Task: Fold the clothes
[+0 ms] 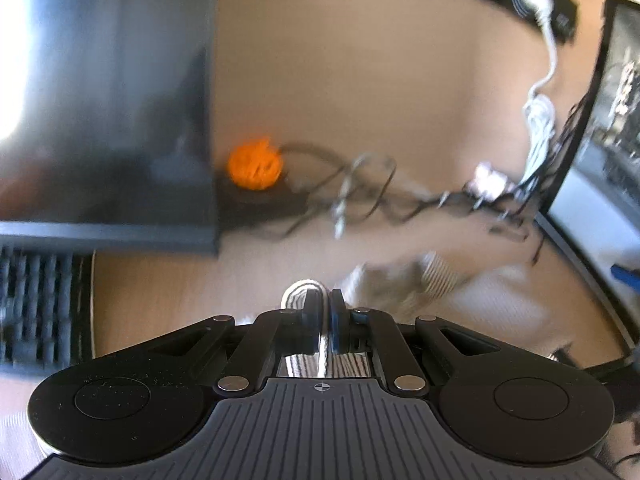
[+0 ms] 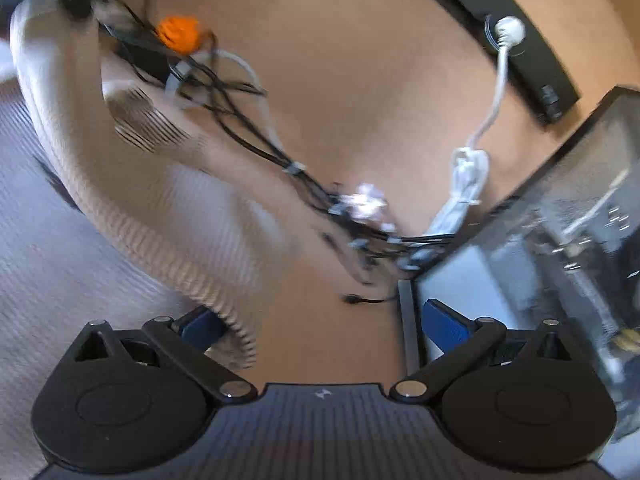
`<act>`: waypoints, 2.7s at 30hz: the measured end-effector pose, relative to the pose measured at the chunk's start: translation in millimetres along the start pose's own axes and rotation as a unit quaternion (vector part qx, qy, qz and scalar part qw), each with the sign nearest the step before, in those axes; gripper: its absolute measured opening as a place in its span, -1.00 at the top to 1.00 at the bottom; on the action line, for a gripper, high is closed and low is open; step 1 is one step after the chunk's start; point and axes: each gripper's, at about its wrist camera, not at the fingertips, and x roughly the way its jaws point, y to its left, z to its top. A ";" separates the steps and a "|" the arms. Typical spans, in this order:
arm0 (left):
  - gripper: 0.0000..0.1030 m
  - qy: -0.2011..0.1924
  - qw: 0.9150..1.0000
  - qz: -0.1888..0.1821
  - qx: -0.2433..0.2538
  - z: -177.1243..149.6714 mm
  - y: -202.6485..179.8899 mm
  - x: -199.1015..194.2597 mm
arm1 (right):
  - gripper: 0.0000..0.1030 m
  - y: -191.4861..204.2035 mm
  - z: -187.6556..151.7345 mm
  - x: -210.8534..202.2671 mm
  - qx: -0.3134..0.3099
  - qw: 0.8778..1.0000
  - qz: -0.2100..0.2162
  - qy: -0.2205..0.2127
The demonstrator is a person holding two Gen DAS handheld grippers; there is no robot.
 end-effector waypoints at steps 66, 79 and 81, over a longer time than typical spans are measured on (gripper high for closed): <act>0.51 0.023 0.940 -0.001 -0.341 -111.0 280.4 -119.0 | 0.37 327.8 205.4 -137.1 -0.131 0.872 0.450 -0.140; -0.80 -0.021 0.973 0.060 -0.220 -119.8 236.7 -155.7 | 0.84 220.5 232.6 -110.6 -0.016 0.906 0.387 -0.169; -0.81 -0.005 0.985 0.027 -0.171 -115.9 203.0 -135.4 | 0.84 196.7 232.0 -100.4 0.006 0.914 0.371 -0.165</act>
